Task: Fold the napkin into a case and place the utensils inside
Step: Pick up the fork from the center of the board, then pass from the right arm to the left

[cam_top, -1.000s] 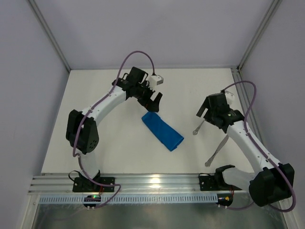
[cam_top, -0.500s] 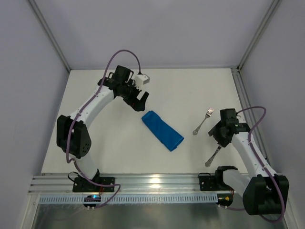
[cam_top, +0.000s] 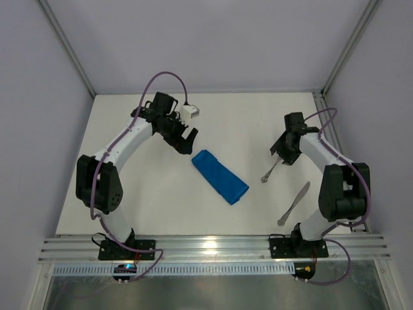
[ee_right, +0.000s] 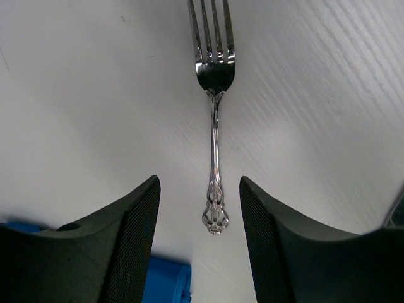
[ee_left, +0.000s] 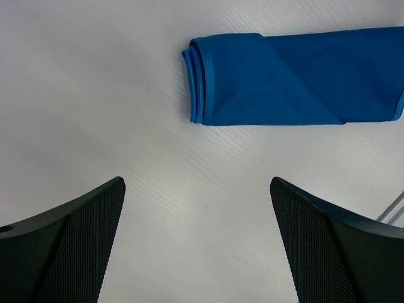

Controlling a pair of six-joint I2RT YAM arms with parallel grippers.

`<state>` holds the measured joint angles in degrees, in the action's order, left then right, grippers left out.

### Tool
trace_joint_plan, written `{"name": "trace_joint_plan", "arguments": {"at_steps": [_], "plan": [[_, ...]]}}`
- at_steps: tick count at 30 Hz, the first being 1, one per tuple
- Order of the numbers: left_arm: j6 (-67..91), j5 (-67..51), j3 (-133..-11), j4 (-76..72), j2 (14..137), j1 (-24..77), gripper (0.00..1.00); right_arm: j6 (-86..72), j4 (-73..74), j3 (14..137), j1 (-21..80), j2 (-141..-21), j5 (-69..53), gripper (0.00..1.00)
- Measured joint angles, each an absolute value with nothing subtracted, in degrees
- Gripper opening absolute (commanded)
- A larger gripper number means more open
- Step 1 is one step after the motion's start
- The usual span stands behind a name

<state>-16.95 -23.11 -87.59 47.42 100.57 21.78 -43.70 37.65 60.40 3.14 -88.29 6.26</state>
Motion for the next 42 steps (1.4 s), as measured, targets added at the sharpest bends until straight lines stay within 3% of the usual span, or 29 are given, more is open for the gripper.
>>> {"name": "trace_joint_plan", "arguments": {"at_steps": [9, 12, 14, 15, 16, 25, 30, 36, 42], "plan": [[-17.0, -23.1, -87.6, 47.4, 100.6, 21.8, 0.99, -40.8, 38.0, 64.9, 3.6, -102.3, 5.3, 0.57], [-17.0, -23.1, -87.6, 47.5, 100.6, 21.8, 0.99, -40.3, 38.8, 66.2, 3.6, -103.7, 5.6, 0.50], [-17.0, -23.2, -87.6, 47.5, 100.6, 21.8, 0.99, -39.9, 39.0, 66.7, 3.6, -104.2, 6.2, 0.37], [-17.0, -23.5, -87.6, 47.6, 100.6, 21.8, 0.99, -39.6, 39.1, 66.8, 3.6, -104.4, 6.7, 0.17], [-17.1, -23.7, -87.6, 47.8, 100.6, 21.8, 0.99, -39.1, 39.1, 67.0, 3.6, -104.6, 7.0, 0.04], [-19.2, -27.5, -87.9, 50.8, 100.6, 21.8, 0.99, -40.3, 36.8, 64.5, 3.6, -102.5, 6.3, 0.04], [-20.0, -34.2, -87.9, 51.0, 100.6, 21.8, 0.99, -46.7, 35.7, 57.3, 5.3, -91.2, 4.8, 0.04], [-19.1, -44.6, -88.1, 50.8, 100.7, 23.2, 0.99, -58.0, 32.6, 54.7, 14.7, -74.4, 7.4, 0.04], [-15.2, -52.9, -91.3, 49.7, 102.3, 25.5, 0.99, -67.5, 29.3, 54.7, 24.9, -70.8, 11.7, 0.04]]}}
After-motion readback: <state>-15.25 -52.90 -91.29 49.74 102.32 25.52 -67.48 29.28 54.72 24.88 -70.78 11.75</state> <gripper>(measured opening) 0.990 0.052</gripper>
